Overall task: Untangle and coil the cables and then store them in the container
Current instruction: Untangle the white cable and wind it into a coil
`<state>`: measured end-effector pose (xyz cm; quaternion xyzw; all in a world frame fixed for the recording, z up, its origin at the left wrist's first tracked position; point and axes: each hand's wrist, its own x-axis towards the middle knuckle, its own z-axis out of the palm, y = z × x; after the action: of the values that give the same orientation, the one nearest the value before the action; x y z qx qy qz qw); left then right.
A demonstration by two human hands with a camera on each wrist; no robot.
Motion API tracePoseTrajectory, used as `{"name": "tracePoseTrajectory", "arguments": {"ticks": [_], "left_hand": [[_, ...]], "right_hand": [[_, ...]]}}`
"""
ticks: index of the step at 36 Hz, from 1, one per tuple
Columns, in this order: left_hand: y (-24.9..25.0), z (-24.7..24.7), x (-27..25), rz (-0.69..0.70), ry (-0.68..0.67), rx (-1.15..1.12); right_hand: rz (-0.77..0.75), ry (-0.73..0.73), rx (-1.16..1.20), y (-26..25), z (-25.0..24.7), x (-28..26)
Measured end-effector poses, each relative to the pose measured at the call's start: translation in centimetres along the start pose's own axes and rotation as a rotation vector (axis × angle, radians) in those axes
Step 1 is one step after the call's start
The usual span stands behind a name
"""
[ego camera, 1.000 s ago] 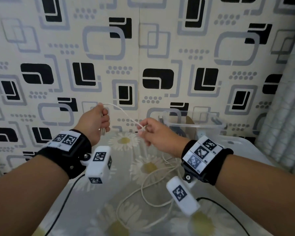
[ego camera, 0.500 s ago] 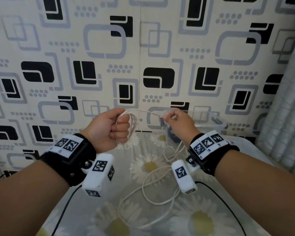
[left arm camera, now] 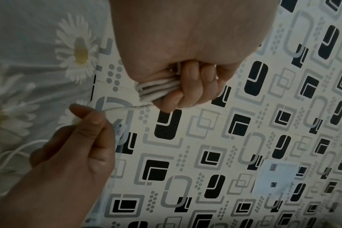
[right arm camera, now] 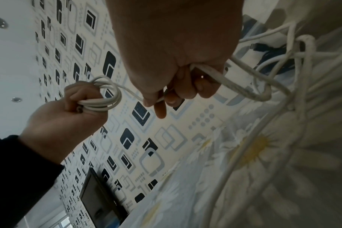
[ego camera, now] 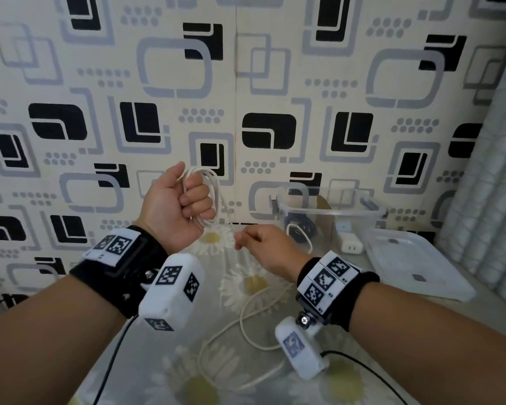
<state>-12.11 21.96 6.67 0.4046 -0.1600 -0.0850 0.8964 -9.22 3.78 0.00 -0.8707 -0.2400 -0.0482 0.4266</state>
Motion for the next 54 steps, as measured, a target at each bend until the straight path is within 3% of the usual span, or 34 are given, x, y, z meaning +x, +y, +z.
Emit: {"name": "tracePoseTrajectory", "arguments": {"ticks": [7,11,16,20,23,29,33,37,42,54], "left_hand": [[0.2,-0.8,1.1,0.090,0.064,-0.131],[0.3,-1.6,2.0,0.168,0.169,-0.190],[0.0,-2.7,3.5,0.254,0.273,-0.185],[-1.2,-3.9,4.7,0.234,0.342,-0.140],[-2.3,-5.2,5.5,0.214,0.387,-0.086],[-4.9,-6.1,7.0,0.211,0.378,0.174],[-6.5,-5.4,7.4,0.190,0.311,0.434],[-8.0,-6.0,8.2,0.274,0.298,0.815],[-8.9,-7.1,8.7,0.186,0.246,0.800],[-8.8,-7.6,8.5,0.228,0.167,0.737]], "right_hand": [[0.042,-0.193,0.000,-0.6,0.4,0.5],[0.058,-0.297,-0.082,-1.1,0.6,0.4],[0.042,-0.278,-0.188,-1.2,0.8,1.5],[-0.041,-0.329,-0.298,-1.3,0.7,1.9],[-0.132,-0.264,-0.437,-1.1,-0.1,3.1],[-0.217,-0.164,-0.473,-1.0,-1.5,4.5],[-0.218,-0.049,-0.226,-0.8,-2.0,5.1],[-0.213,-0.046,-0.006,0.6,-2.1,5.7],[-0.165,-0.002,0.136,2.2,-1.8,6.0],[-0.256,0.083,0.276,2.9,-0.1,5.7]]}}
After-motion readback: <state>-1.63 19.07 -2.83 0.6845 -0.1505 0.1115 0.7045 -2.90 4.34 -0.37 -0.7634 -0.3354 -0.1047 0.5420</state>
